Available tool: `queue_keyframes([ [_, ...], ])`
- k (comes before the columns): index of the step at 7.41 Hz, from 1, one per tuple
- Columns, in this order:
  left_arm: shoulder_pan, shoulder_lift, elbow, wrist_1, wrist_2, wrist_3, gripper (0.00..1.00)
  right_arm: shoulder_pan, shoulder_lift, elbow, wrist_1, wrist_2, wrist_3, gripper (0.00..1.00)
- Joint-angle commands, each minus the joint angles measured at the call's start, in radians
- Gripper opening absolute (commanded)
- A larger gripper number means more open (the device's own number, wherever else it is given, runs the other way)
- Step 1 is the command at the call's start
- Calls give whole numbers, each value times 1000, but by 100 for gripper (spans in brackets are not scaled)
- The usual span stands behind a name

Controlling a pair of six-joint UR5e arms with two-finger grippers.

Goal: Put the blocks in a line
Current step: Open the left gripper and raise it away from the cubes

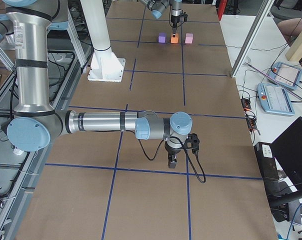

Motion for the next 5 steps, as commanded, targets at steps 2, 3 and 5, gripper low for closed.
queue_keyframes([
  [2,-96,41,-135,53,11,0,100,0,0,0,0,0,0,100],
  [3,-117,36,-138,84,11,12,100,0,0,0,1,0,0,100],
  [5,-192,46,-117,90,-6,171,100,0,0,0,1,0,0,100],
])
